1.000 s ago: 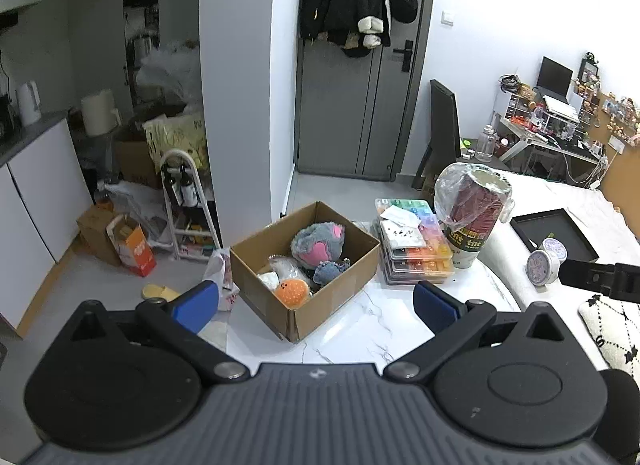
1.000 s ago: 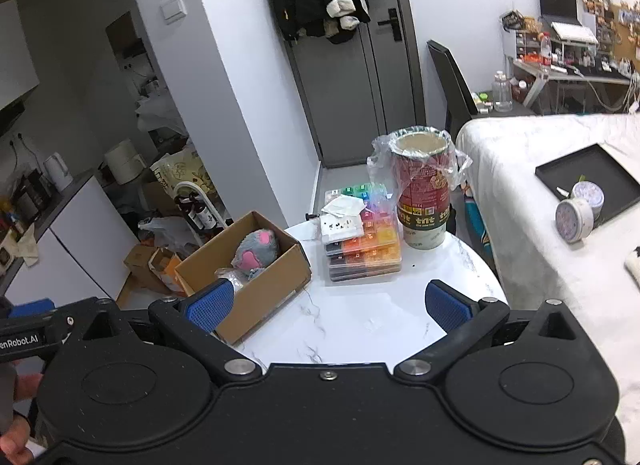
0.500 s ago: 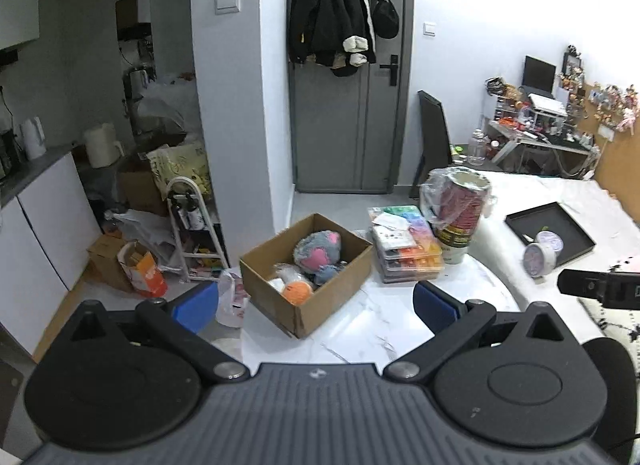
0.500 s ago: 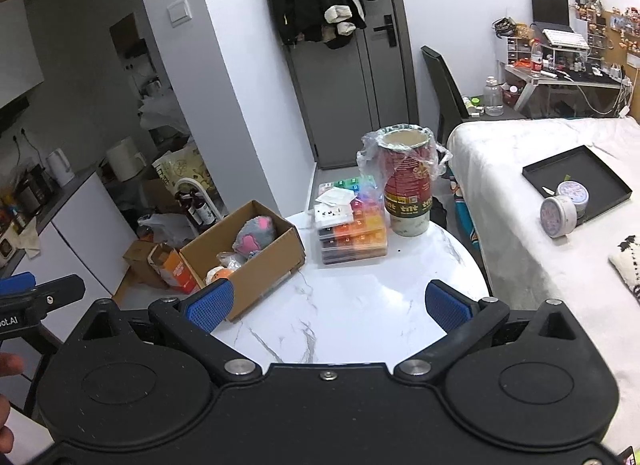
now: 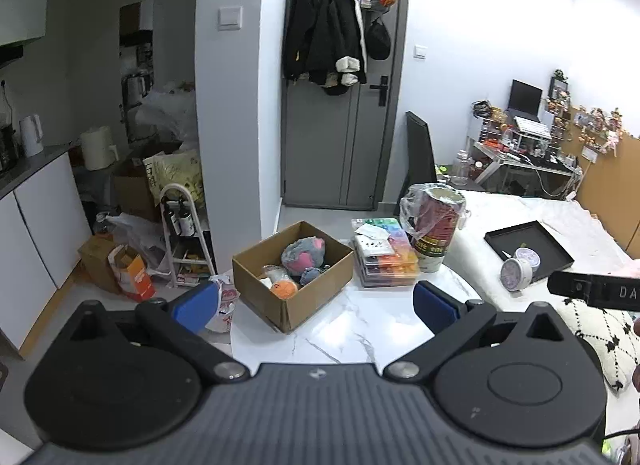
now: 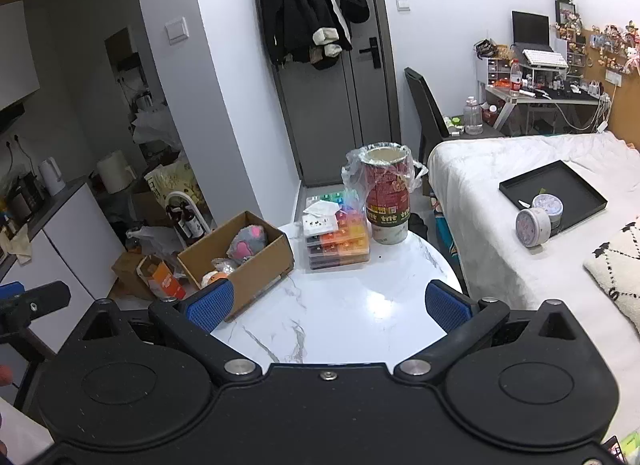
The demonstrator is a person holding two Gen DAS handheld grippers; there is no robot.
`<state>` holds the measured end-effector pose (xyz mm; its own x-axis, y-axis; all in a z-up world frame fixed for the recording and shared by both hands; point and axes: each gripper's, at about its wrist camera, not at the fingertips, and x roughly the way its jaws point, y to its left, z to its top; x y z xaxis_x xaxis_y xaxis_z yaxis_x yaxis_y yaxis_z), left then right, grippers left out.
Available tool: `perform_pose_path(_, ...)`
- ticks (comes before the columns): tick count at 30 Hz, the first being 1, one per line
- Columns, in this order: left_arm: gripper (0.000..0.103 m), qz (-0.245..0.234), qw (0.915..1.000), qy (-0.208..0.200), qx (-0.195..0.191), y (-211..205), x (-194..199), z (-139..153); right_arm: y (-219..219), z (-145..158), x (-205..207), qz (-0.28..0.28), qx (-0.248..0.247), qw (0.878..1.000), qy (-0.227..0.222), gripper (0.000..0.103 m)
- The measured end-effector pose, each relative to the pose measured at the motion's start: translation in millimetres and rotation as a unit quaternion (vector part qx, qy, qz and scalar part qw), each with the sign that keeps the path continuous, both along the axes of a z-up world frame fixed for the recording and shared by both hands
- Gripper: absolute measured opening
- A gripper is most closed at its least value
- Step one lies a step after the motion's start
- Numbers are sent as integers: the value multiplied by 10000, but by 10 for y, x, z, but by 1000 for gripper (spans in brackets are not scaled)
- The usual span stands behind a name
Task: Organize soft objects
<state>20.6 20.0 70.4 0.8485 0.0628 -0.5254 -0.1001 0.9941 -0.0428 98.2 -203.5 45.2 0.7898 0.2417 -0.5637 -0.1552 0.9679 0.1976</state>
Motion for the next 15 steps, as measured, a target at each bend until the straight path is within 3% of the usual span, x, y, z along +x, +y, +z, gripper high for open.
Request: perform_pose_path(15,103,9,10000,-9,-22,24,-9,-105,60,-44,-124,36,-64,9999,-146,103)
